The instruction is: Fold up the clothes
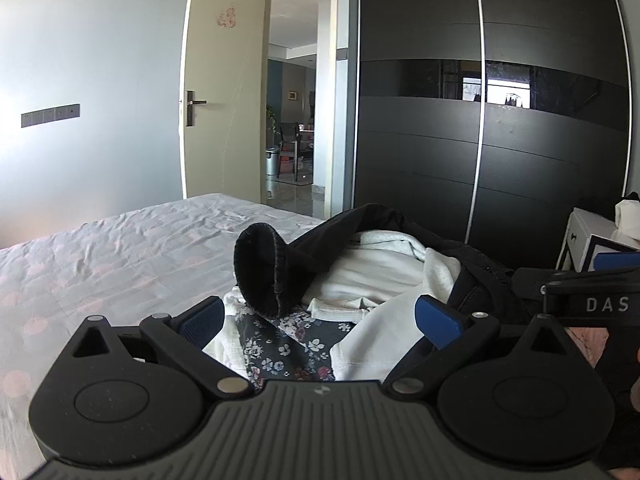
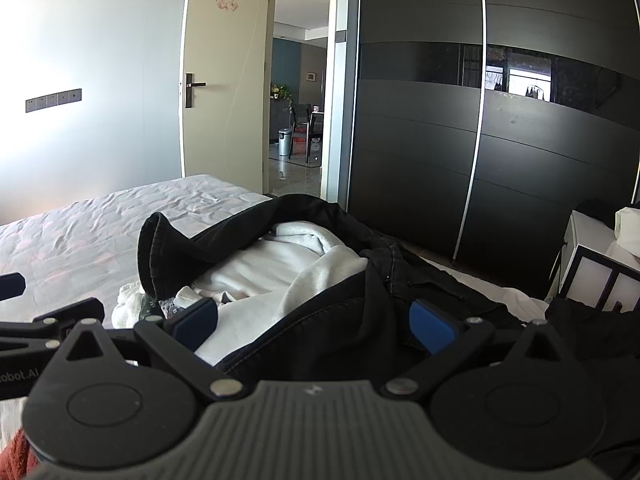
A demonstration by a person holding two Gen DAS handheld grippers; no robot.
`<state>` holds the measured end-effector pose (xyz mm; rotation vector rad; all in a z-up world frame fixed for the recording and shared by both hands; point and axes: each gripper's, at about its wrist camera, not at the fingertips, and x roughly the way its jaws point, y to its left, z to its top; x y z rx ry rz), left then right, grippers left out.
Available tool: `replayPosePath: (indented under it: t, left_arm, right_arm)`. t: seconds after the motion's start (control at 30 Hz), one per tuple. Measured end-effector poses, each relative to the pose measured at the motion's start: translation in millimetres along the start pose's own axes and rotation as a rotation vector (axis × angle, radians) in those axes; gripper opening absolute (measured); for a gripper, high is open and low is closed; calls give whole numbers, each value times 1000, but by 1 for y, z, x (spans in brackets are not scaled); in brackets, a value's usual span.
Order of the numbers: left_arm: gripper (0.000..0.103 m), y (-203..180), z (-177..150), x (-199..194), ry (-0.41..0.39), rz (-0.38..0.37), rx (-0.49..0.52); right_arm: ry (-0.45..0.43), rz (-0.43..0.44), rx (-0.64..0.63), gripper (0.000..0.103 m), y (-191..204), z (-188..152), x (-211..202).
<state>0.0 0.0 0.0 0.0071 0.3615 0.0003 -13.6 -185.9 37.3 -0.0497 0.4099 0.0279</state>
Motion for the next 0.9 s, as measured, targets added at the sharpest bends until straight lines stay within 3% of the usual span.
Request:
replayPosePath:
  t: [0.43, 0.9]
  left_arm:
    - [103, -3, 2, -5, -44, -33, -46]
    - [103, -5, 4, 1, 23, -24, -25]
  right_arm:
    - [-2, 14, 21, 103, -1, -3, 0]
    - [10, 29, 18, 103, -3, -4, 2]
